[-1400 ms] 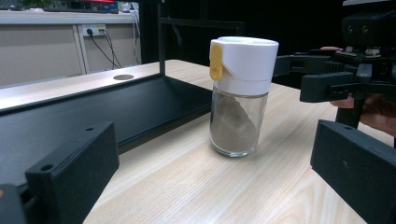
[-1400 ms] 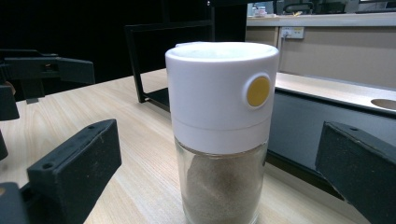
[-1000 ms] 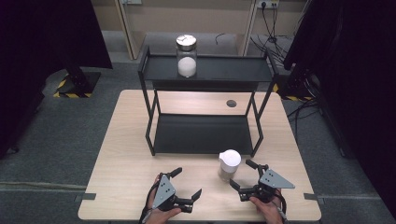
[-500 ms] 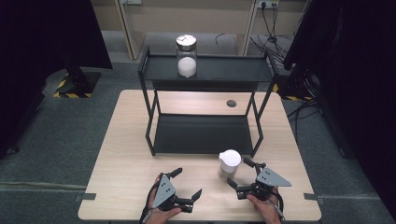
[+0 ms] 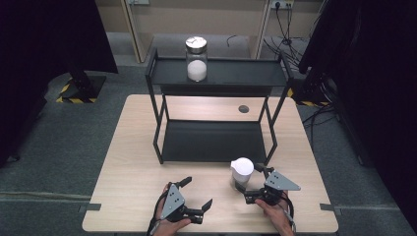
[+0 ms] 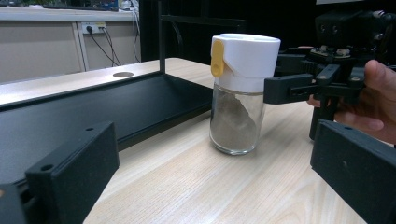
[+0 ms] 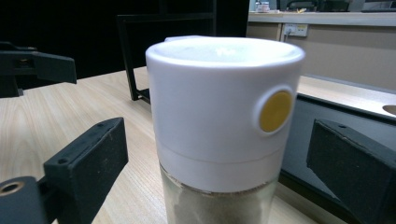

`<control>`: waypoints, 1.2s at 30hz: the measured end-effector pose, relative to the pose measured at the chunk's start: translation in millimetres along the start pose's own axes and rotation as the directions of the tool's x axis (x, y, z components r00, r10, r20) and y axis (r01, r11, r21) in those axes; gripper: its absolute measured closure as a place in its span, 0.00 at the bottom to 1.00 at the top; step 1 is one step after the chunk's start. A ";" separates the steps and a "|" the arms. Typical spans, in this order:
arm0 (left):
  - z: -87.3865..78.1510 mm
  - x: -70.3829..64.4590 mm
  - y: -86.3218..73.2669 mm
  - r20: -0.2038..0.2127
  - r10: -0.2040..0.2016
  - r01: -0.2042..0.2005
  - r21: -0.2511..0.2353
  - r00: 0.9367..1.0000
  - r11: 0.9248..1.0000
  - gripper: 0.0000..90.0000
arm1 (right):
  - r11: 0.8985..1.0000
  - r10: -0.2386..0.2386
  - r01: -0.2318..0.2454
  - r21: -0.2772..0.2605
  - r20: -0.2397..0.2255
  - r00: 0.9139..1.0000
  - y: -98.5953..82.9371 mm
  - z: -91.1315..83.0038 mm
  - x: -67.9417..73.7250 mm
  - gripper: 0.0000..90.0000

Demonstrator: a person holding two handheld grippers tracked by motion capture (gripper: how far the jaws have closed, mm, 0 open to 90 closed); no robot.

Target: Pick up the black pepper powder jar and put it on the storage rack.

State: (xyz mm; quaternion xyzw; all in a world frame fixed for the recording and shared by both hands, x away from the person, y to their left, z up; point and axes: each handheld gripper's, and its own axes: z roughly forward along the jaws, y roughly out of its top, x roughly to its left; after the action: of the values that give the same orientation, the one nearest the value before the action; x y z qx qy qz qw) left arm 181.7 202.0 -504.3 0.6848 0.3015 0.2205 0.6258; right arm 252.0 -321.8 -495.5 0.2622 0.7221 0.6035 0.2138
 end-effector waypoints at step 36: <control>-0.2 -0.2 0.0 0.000 0.002 -0.002 -0.001 1.000 1.000 0.01 | 1.000 -0.001 0.000 0.026 0.012 1.000 7.7 7.8 1.2 0.34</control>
State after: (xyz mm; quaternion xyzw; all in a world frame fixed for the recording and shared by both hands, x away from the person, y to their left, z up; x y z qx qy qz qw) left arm 181.4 202.0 -504.3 0.6850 0.3006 0.2212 0.6258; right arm 256.9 -314.0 -489.4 0.2684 0.7288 0.5923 0.2146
